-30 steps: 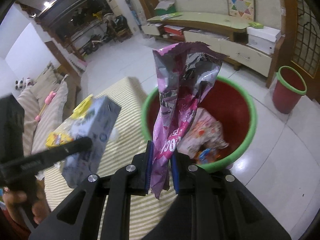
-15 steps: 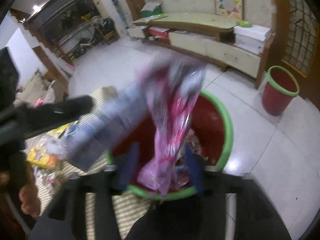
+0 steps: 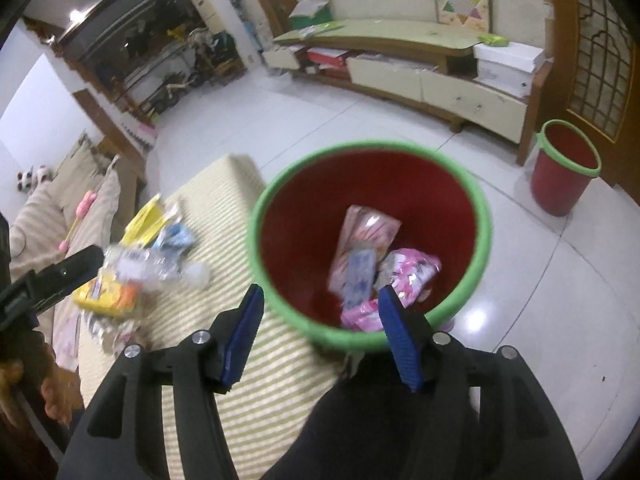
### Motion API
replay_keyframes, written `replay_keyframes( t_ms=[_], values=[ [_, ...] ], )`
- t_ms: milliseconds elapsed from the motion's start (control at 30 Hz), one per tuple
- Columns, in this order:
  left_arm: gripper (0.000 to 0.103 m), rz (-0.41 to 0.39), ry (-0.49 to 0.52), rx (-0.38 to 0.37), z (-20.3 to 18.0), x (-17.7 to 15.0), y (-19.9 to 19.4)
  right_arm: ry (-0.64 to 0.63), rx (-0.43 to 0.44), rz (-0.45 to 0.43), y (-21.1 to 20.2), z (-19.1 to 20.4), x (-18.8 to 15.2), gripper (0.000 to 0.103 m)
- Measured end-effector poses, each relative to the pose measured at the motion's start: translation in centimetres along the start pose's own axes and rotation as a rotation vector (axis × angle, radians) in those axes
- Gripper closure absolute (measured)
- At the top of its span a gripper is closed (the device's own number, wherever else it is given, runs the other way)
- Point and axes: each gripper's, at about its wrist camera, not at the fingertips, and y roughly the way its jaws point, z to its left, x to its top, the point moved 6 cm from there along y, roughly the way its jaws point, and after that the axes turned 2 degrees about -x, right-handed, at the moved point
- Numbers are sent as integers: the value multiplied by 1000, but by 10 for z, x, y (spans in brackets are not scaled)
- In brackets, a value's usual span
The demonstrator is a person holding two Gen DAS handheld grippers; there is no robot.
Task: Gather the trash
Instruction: 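Open both tools over the green-rimmed bin to drop the carton and wrapper, then grasp the white paper cup with the left tool while the right tool grasps the clear plastic bottle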
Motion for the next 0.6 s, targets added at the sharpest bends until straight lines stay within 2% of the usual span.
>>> replay_keyframes(
  t_ms=[67, 167, 300, 400, 500, 600],
  values=[
    [18, -10, -45, 55, 32, -4, -13, -7, 14, 27, 5, 14, -10, 45],
    [15, -36, -169, 145, 95, -15, -39, -23, 36, 57, 11, 34, -21, 45],
    [15, -19, -310, 192, 154, -33, -55, -61, 59, 89, 15, 60, -33, 45],
    [15, 32, -382, 187, 174, -50, -52, -108, 70, 93, 14, 81, -36, 45],
    [15, 96, -438, 174, 185, -62, -32, -129, 86, 96, 13, 99, -37, 45],
    [15, 114, -477, 158, 191, -65, -13, -149, 97, 89, 8, 112, -38, 45]
  ],
)
